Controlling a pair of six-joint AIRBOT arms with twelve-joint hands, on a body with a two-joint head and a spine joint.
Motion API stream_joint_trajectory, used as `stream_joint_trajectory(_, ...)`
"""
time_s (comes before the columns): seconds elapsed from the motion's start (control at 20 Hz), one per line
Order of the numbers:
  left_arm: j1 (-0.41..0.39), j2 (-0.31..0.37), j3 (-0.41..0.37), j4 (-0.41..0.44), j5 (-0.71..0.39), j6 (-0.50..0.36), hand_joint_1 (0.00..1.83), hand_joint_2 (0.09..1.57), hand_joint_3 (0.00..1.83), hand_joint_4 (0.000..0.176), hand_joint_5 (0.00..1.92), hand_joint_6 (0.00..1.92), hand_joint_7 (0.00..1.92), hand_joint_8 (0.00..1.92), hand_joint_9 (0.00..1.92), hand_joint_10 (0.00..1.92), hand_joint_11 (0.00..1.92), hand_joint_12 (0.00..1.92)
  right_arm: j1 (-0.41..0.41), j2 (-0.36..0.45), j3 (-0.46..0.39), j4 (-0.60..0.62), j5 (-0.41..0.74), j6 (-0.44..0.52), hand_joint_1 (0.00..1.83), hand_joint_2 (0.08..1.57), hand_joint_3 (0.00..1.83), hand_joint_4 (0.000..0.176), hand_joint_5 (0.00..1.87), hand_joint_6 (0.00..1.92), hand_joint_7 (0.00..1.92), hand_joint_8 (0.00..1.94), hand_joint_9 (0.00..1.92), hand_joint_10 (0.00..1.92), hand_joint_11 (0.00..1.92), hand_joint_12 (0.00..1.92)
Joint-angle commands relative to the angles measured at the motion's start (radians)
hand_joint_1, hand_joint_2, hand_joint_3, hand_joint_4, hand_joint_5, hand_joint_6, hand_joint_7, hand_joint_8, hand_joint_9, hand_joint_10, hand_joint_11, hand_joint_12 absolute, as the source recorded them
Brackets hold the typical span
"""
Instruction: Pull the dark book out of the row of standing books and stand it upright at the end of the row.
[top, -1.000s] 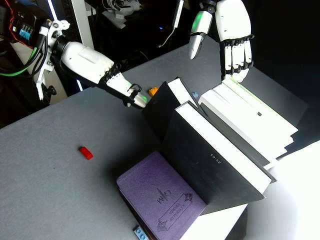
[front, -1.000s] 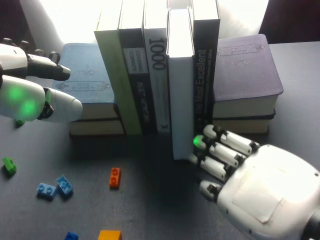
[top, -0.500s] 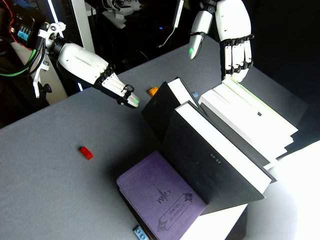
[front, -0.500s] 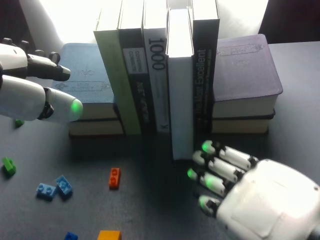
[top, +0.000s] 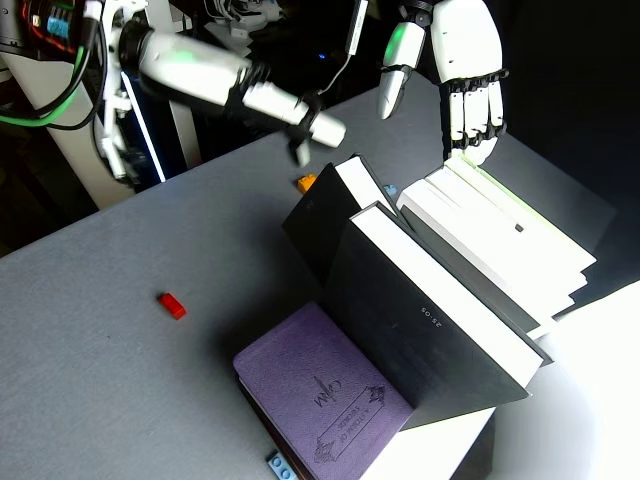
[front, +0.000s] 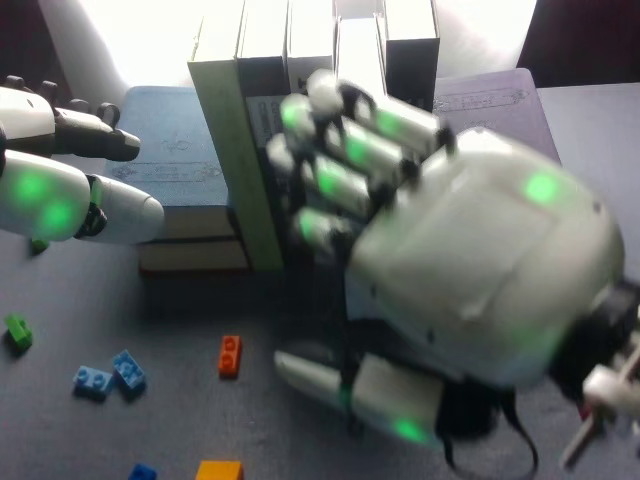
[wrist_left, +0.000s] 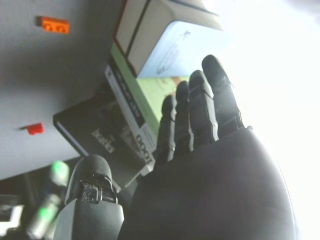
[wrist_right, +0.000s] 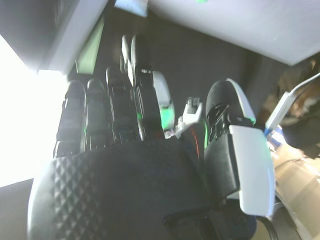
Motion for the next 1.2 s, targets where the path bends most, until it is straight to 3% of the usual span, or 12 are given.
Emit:
stream_joint_trajectory(0.0, -0.007, 0.009, 0.004, 0.028, -0.077, -0.001, 0.0, 1.2, 0.0, 0.02, 0.11, 0.0, 0.14, 0.0, 0.17, 0.0, 0.05, 0.5, 0.02, 0.004, 0.008, -0.089, 0.057, 0.025, 0.0, 1.21, 0.0, 0.0, 0.55, 0.53, 0.16, 0.01, 0.0, 0.0, 0.0, 0.0)
stream_joint_trajectory(0.35, -0.007, 0.009, 0.003, 0.028, -0.077, -0.001, 0.0, 1.19, 0.0, 0.022, 0.13, 0.01, 0.16, 0.01, 0.17, 0.0, 0.05, 0.5, 0.055, -0.01, 0.118, -0.31, 0.105, 0.081, 0.0, 1.22, 0.0, 0.0, 0.55, 0.54, 0.18, 0.01, 0.01, 0.0, 0.0, 0.0)
stream_joint_trajectory(0.45, -0.007, 0.009, 0.003, 0.028, -0.077, -0.001, 0.0, 1.19, 0.0, 0.018, 0.12, 0.0, 0.16, 0.01, 0.18, 0.01, 0.06, 0.51, 0.07, -0.012, 0.137, -0.313, 0.102, 0.073, 0.0, 1.22, 0.0, 0.0, 0.54, 0.54, 0.19, 0.01, 0.01, 0.0, 0.0, 0.0)
stream_joint_trajectory(0.55, -0.007, 0.009, 0.003, 0.028, -0.077, -0.001, 0.0, 1.19, 0.0, 0.026, 0.1, 0.0, 0.15, 0.0, 0.17, 0.0, 0.04, 0.5, 0.072, -0.013, 0.149, -0.313, 0.113, 0.036, 0.0, 1.22, 0.01, 0.0, 0.55, 0.54, 0.2, 0.02, 0.02, 0.01, 0.0, 0.0)
stream_joint_trajectory(0.8, -0.007, 0.009, 0.003, 0.028, -0.077, -0.002, 0.0, 1.19, 0.0, 0.024, 0.11, 0.01, 0.16, 0.01, 0.18, 0.01, 0.07, 0.51, 0.055, -0.008, 0.161, -0.206, 0.123, -0.065, 0.0, 1.21, 0.0, 0.0, 0.55, 0.54, 0.2, 0.01, 0.02, 0.01, 0.0, 0.0)
stream_joint_trajectory(0.95, -0.007, 0.009, 0.003, 0.028, -0.077, -0.002, 0.0, 1.19, 0.0, 0.02, 0.1, 0.0, 0.16, 0.0, 0.18, 0.0, 0.05, 0.5, 0.025, -0.005, 0.16, -0.192, 0.123, -0.072, 0.0, 1.21, 0.0, 0.0, 0.55, 0.53, 0.19, 0.01, 0.02, 0.01, 0.0, 0.0)
stream_joint_trajectory(1.15, -0.007, 0.009, 0.003, 0.028, -0.076, -0.003, 0.0, 1.2, 0.0, 0.023, 0.12, 0.01, 0.16, 0.0, 0.18, 0.0, 0.05, 0.5, -0.008, 0.007, 0.146, -0.087, 0.097, -0.092, 0.0, 1.21, 0.0, 0.0, 0.55, 0.53, 0.19, 0.01, 0.02, 0.01, 0.0, 0.0)
